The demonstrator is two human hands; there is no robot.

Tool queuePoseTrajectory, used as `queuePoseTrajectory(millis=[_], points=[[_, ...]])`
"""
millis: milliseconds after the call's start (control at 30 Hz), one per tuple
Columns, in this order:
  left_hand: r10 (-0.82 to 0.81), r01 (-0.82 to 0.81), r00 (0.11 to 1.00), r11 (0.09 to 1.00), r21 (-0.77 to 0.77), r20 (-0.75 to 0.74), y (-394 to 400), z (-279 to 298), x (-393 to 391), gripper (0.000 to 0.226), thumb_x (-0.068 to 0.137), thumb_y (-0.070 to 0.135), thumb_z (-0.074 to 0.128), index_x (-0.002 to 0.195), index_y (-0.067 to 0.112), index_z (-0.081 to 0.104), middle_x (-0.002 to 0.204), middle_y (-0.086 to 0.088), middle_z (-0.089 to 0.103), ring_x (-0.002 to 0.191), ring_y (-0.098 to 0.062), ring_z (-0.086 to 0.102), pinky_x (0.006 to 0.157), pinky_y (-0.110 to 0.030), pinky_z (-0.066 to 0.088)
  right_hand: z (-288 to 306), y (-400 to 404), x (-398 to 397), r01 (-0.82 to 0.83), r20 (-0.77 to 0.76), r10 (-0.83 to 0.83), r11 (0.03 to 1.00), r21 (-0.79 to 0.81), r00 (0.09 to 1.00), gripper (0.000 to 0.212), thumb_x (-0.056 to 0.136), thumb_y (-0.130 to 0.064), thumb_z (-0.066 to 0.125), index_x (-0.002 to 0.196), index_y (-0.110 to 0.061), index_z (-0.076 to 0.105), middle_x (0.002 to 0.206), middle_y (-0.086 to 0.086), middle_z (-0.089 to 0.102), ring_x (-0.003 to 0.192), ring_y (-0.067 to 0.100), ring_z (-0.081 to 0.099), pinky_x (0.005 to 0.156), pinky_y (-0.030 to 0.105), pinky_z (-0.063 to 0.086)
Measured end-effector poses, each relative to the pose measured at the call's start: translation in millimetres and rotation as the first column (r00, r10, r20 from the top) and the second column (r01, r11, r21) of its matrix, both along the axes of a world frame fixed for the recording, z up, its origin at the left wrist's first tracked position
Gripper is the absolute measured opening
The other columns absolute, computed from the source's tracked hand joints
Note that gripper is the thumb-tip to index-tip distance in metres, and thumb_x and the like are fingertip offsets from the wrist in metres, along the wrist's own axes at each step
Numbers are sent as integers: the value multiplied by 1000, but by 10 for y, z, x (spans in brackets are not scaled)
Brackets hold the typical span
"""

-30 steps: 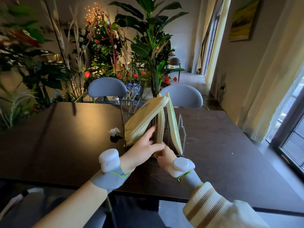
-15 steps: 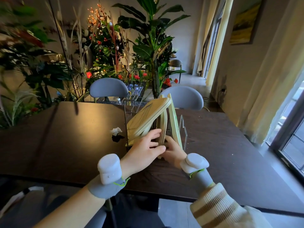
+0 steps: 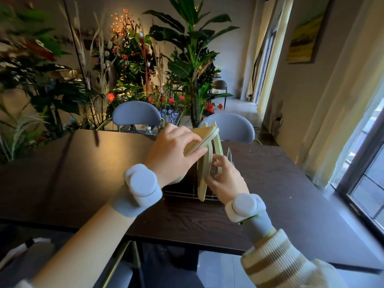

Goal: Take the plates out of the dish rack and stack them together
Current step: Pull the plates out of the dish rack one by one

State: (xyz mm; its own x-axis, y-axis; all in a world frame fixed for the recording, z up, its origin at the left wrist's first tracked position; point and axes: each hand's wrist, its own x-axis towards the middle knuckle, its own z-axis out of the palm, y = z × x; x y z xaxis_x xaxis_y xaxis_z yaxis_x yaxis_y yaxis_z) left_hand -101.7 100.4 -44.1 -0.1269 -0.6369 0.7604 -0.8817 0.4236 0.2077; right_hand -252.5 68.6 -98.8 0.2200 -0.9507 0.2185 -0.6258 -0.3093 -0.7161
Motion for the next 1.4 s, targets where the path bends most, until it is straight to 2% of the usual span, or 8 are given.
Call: queuePoseTrajectory(millis=[200,367,533,733,933,1067,1267,1400], points=[[130,-156,982,966,204,138,-253,-143,-92,64,78,40,61,131,14,37,138,-8,42,132,-29,25,111,-47,17,17,56,-67,-61,51,59,998,30,997,81,76,-8,52,141,-39,13,133,1,46,87,21,63,87,46,51],[228,-246,969,936,251,100,-413,-207,-228,59,82,30,55,134,17,29,144,-4,34,136,-27,19,112,-54,1,13,40,-115,-37,52,35,998,43,998,78,77,-5,48,141,-36,14,135,2,46,86,22,63,89,42,50],[269,-292,955,926,238,126,-479,-160,-241,61,82,16,48,137,16,22,147,-8,33,135,-30,22,112,-56,2,-23,-1,-106,-51,70,49,998,30,996,76,78,-9,51,138,-39,16,133,1,49,87,19,64,91,47,49],[317,-332,940,936,120,126,-498,-170,-264,44,82,4,46,125,12,42,126,-7,58,129,-24,34,103,-41,13,-24,-19,-100,-53,85,49,997,48,995,66,83,-12,52,141,-26,22,134,-1,49,89,16,64,90,44,51],[322,-327,944,940,92,65,-437,-13,-229,44,81,-7,36,123,5,41,97,-20,66,100,-35,55,99,-41,23,-10,-5,-145,-57,96,54,998,32,994,65,86,-15,53,141,-27,21,117,-10,48,92,14,61,90,44,51],[224,-218,974,969,118,-45,-389,154,-168,36,83,-11,36,117,-2,42,93,-33,61,85,-47,56,70,-47,41,1,-3,-156,-58,104,56,998,21,993,64,86,-15,52,141,-27,22,113,-12,45,93,16,61,91,45,50],[117,-115,987,993,31,-112,-347,283,-193,36,84,-12,38,118,-2,43,90,-32,61,79,-46,58,63,-49,45,25,6,-159,-64,122,63,998,5,991,62,88,-15,51,141,-25,22,112,-10,46,89,14,60,89,40,51],[80,-98,981,990,-99,-175,-287,417,-209,33,87,-9,40,119,-4,44,85,-31,62,76,-44,57,59,-40,36,18,6,-170,-65,138,63,998,13,988,61,87,-13,49,141,-26,23,112,-10,46,90,15,60,90,42,51]])
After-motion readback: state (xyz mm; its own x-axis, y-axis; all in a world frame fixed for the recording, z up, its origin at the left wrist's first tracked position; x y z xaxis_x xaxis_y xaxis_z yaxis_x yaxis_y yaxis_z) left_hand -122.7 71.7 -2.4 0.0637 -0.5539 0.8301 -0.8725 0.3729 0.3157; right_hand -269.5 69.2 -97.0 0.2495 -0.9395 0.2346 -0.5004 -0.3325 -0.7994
